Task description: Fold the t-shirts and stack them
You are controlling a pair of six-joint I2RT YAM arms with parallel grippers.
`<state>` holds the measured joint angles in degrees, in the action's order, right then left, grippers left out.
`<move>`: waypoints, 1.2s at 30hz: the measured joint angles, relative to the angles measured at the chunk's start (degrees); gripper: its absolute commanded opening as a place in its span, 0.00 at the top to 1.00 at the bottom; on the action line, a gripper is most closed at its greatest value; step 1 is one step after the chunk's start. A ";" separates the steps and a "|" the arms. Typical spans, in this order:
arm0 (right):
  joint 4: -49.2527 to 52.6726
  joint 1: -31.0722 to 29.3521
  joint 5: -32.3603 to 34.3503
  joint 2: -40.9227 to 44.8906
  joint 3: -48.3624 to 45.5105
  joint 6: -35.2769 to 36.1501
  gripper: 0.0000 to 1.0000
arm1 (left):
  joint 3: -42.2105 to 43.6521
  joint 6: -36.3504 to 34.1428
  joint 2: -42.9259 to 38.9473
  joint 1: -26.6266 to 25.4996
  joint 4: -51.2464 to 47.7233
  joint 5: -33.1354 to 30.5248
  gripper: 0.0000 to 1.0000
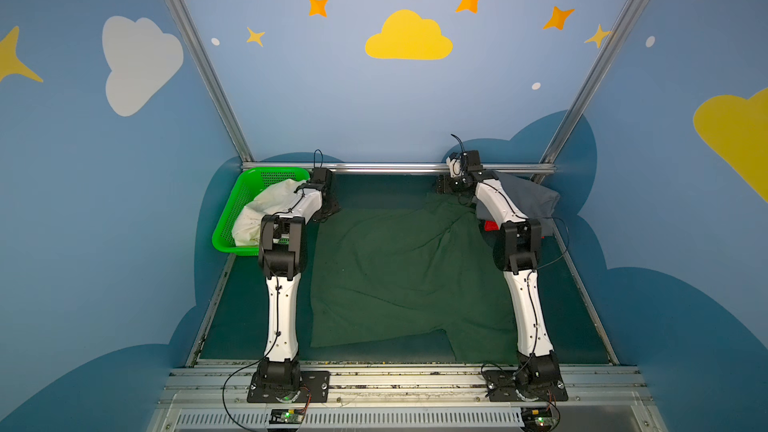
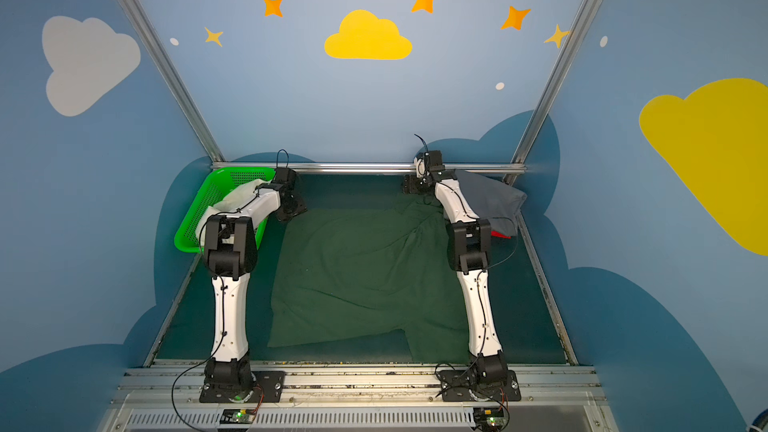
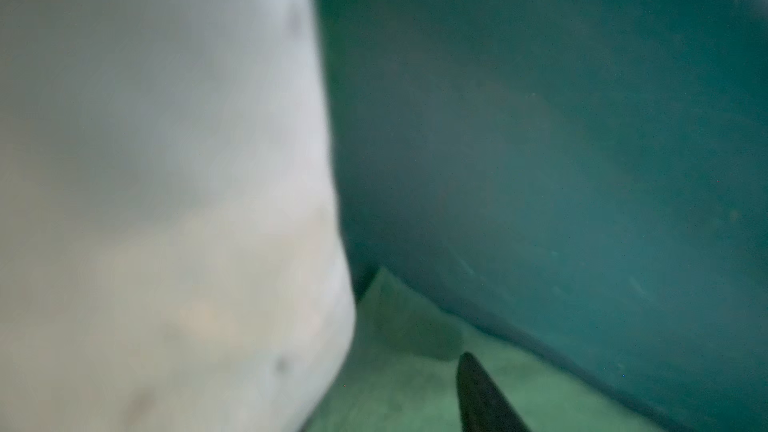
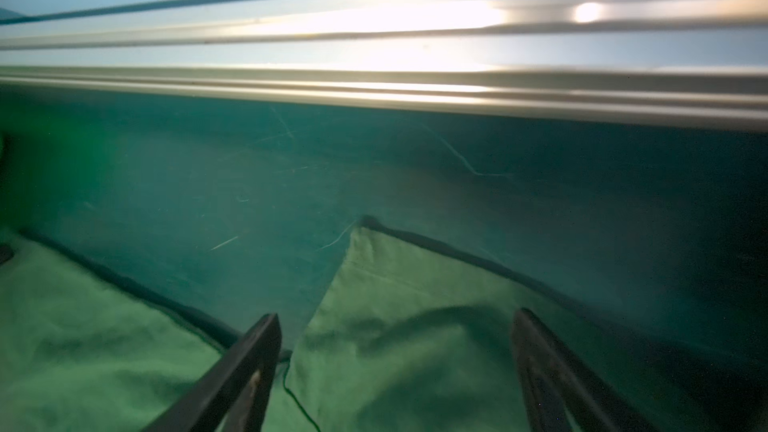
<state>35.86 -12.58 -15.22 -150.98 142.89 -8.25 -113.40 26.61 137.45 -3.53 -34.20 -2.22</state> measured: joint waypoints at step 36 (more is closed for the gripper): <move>16.31 1.46 20.59 -0.52 0.33 6.97 0.14 | 17.55 0.68 -25.64 -3.61 2.71 5.20 0.97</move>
<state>52.16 -11.11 5.37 -151.50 143.22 -1.28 -95.85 27.29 111.81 -7.14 -31.48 2.98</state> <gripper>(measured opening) 0.860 0.047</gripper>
